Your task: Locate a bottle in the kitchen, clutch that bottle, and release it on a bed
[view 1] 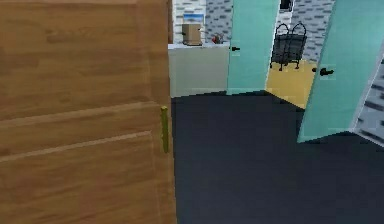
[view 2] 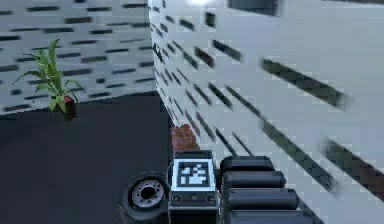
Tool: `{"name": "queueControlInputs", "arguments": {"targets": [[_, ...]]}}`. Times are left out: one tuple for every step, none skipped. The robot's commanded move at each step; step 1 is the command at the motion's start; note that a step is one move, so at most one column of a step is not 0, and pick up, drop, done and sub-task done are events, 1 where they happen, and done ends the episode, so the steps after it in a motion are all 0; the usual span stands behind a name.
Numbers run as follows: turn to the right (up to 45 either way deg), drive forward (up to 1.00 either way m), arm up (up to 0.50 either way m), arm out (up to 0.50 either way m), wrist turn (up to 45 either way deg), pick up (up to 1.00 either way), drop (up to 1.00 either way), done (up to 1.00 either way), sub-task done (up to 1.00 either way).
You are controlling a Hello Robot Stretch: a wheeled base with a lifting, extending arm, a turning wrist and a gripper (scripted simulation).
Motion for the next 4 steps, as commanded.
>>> {"name": "queueControlInputs", "arguments": {"targets": [[9.0,0.00,0.00,0.00,0.0,0.00,0.00,0.00,0.00],[0.0,0.40,0.00,0.00,0.0,0.00,0.00,0.00,0.00],[-45.0,0.00,0.00,0.00,0.0,0.00,0.00,0.00,0.00],[-45.0,0.00,0.00,0.00,0.0,0.00,0.00,0.00,0.00]]}}
